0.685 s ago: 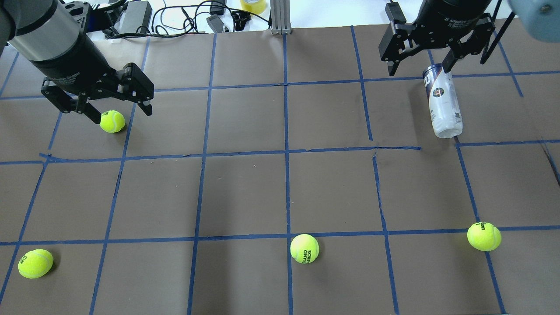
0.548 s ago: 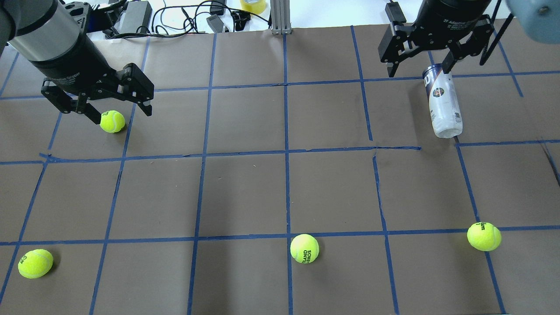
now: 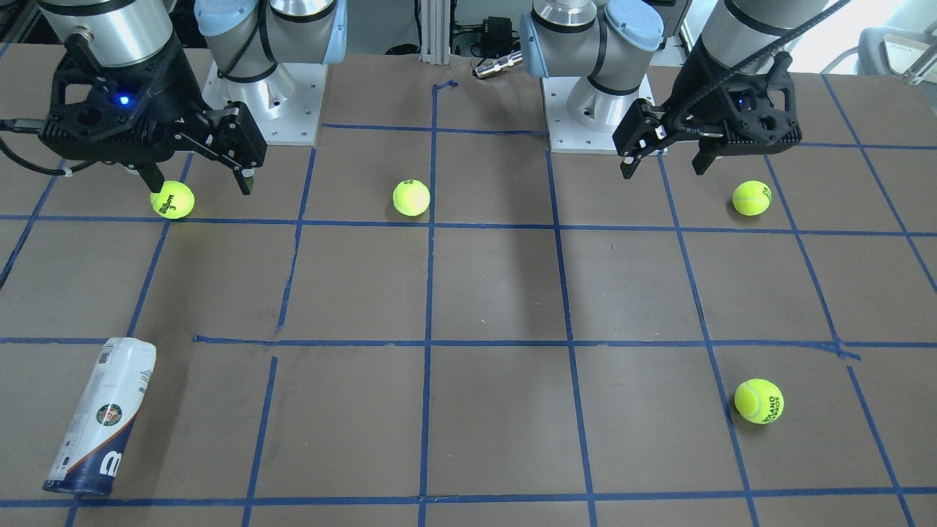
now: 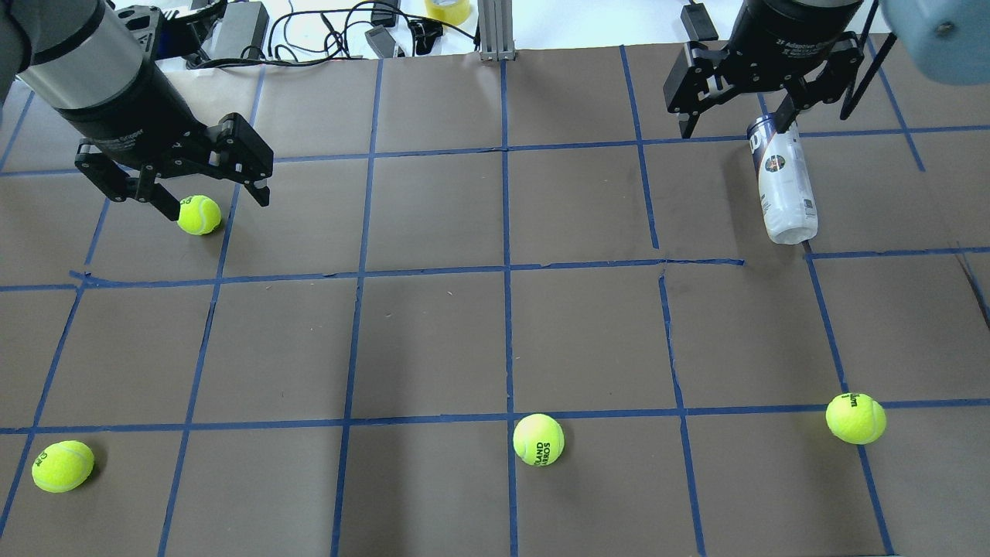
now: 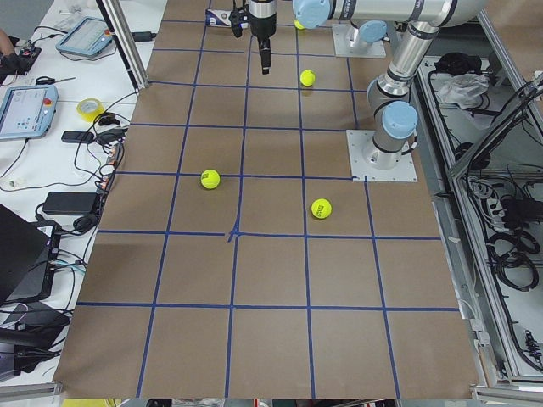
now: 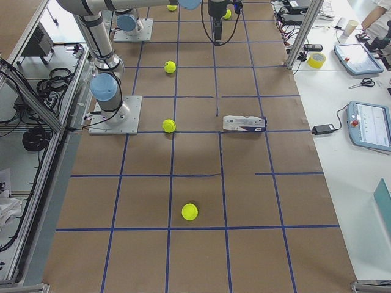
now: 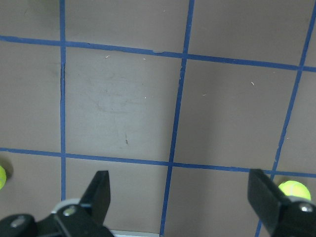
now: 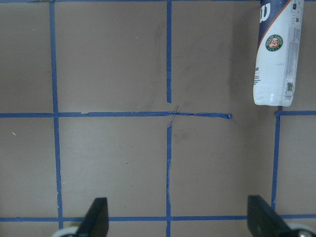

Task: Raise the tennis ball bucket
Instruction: 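Move the right gripper down toward the upright white tennis ball can, then close the right gripper around the top of the tennis ball can, then carry the can with the right gripper toward the table center, tipping it over, then release the can lying on its side and raise the right gripper away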

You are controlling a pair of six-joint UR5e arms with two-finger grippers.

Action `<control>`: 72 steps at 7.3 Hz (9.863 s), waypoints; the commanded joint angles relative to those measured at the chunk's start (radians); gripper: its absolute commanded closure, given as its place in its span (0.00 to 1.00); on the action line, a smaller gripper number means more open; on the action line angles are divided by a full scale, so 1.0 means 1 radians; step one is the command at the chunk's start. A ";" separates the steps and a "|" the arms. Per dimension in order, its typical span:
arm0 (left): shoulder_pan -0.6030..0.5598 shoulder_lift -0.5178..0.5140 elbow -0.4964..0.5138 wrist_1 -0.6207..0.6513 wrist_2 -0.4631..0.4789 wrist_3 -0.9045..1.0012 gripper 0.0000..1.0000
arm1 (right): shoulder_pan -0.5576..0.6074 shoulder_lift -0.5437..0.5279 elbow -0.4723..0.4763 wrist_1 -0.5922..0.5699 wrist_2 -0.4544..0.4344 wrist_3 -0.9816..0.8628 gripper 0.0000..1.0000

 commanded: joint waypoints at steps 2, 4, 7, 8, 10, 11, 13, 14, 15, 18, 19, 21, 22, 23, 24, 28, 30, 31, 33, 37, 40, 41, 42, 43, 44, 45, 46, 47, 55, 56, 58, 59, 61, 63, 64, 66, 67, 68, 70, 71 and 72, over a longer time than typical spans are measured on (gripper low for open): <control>-0.001 0.004 0.000 -0.005 0.000 0.000 0.00 | -0.153 0.053 -0.022 -0.016 0.010 -0.032 0.00; 0.001 0.003 0.000 -0.011 0.005 0.000 0.00 | -0.205 0.174 -0.037 -0.155 -0.010 -0.055 0.00; 0.001 0.003 0.000 -0.011 0.005 0.000 0.00 | -0.280 0.357 -0.036 -0.312 -0.009 -0.143 0.00; 0.001 0.003 0.000 -0.011 0.005 0.000 0.00 | -0.297 0.421 -0.036 -0.390 -0.009 -0.179 0.00; 0.001 0.003 0.000 -0.014 0.005 0.000 0.00 | -0.302 0.526 -0.034 -0.470 -0.007 -0.204 0.00; 0.001 0.001 0.000 -0.013 0.005 0.000 0.00 | -0.306 0.547 -0.031 -0.472 -0.007 -0.238 0.00; 0.001 0.003 0.000 -0.013 0.005 0.000 0.00 | -0.325 0.587 -0.022 -0.473 0.005 -0.243 0.00; 0.001 -0.002 0.000 -0.013 0.005 0.000 0.00 | -0.328 0.612 -0.018 -0.476 -0.001 -0.262 0.00; 0.001 -0.002 0.000 -0.013 0.005 -0.002 0.00 | -0.328 0.626 -0.019 -0.502 -0.004 -0.269 0.00; 0.001 0.003 -0.013 -0.013 0.005 -0.002 0.00 | -0.329 0.643 -0.019 -0.509 -0.004 -0.272 0.00; -0.001 0.004 -0.023 -0.011 0.004 -0.002 0.00 | -0.329 0.644 -0.022 -0.509 -0.004 -0.266 0.00; -0.001 0.006 -0.025 -0.011 0.004 -0.002 0.00 | -0.328 0.646 -0.022 -0.507 -0.004 -0.267 0.00; -0.001 0.006 -0.025 -0.011 0.004 -0.002 0.00 | -0.328 0.646 -0.022 -0.507 -0.003 -0.263 0.00; -0.001 0.006 -0.025 -0.011 0.004 -0.002 0.00 | -0.329 0.646 -0.022 -0.507 -0.001 -0.261 0.00; 0.001 0.006 -0.025 -0.011 0.005 -0.002 0.00 | -0.328 0.646 -0.021 -0.507 -0.001 -0.261 0.00; 0.002 0.006 -0.025 -0.005 0.045 0.002 0.00 | -0.328 0.653 -0.021 -0.509 0.002 -0.266 0.00; 0.002 0.006 -0.025 -0.002 0.045 0.000 0.00 | -0.328 0.658 -0.021 -0.509 0.004 -0.270 0.01; 0.002 0.006 -0.025 -0.002 0.043 0.000 0.00 | -0.329 0.655 -0.022 -0.507 0.002 -0.269 0.08; 0.005 0.006 -0.025 -0.003 0.045 0.000 0.00 | -0.329 0.653 -0.024 -0.507 -0.001 -0.269 0.18; 0.011 0.004 -0.025 -0.003 0.043 0.002 0.00 | -0.326 0.646 -0.024 -0.522 -0.001 -0.272 0.24; 0.014 0.006 -0.025 -0.002 0.043 0.002 0.00 | -0.306 0.598 -0.024 -0.507 0.008 -0.273 0.22; 0.014 0.006 -0.025 -0.002 0.043 0.002 0.00 | -0.268 0.588 -0.024 -0.502 0.011 -0.299 0.22; 0.013 0.006 -0.025 -0.002 0.043 0.000 0.00 | -0.213 0.556 -0.022 -0.481 0.010 -0.302 0.22; 0.011 0.008 -0.025 0.000 0.046 0.000 0.00 | -0.144 0.520 -0.022 -0.446 0.011 -0.309 0.23; 0.014 0.008 -0.025 0.000 0.040 0.000 0.00 | -0.065 0.508 -0.022 -0.446 0.010 -0.309 0.23; 0.016 0.004 -0.025 0.003 0.042 0.000 0.00 | 0.006 0.505 -0.024 -0.458 0.010 -0.342 0.25; 0.019 -0.003 -0.025 0.033 0.042 0.002 0.00 | 0.051 0.505 -0.024 -0.467 0.010 -0.443 0.27; 0.021 -0.011 -0.025 0.097 0.046 0.003 0.00 | 0.069 0.503 -0.024 -0.482 0.014 -0.568 0.28; 0.176 -0.005 -0.025 0.082 0.045 0.198 0.00 | 0.412 0.544 -0.021 -0.654 0.030 -1.033 0.27; 0.176 -0.005 -0.025 0.082 0.043 0.198 0.00 | 0.416 0.558 -0.019 -0.656 0.036 -1.118 0.28; 0.176 -0.005 -0.027 0.082 0.042 0.198 0.00 | 0.511 0.580 0.022 -0.732 -0.061 -1.184 0.28; 0.176 -0.005 -0.027 0.082 0.040 0.198 0.00 | 0.551 0.598 0.030 -0.773 -0.120 -1.188 0.29; 0.176 -0.005 -0.027 0.082 0.037 0.198 0.00 | 0.554 0.639 0.030 -0.785 -0.110 -1.149 0.29; 0.176 -0.005 -0.030 0.082 0.034 0.198 0.00 | 0.554 0.646 0.030 -0.785 -0.102 -1.129 0.30; 0.176 -0.006 -0.030 0.082 0.034 0.198 0.00 | 0.554 0.649 0.030 -0.785 -0.089 -1.113 0.29; 0.174 -0.006 -0.033 0.082 0.031 0.198 0.00 | 0.554 0.658 0.032 -0.804 -0.082 -1.085 0.01; 0.174 -0.005 -0.033 0.082 0.031 0.199 0.00 | 0.554 0.666 0.030 -0.818 -0.084 -1.082 0.00; 0.176 -0.005 -0.033 0.082 0.031 0.198 0.00 | 0.554 0.661 0.030 -0.817 -0.085 -1.079 0.00; 0.174 -0.006 -0.033 0.082 0.031 0.199 0.00 | 0.553 0.641 0.015 -0.815 -0.067 -1.094 0.01; 0.174 -0.006 -0.033 0.082 0.031 0.198 0.00 | 0.554 0.609 0.016 -0.803 -0.059 -1.089 0.00; 0.174 -0.006 -0.033 0.082 0.030 0.198 0.00 | 0.548 0.573 0.015 -0.779 -0.058 -1.094 0.01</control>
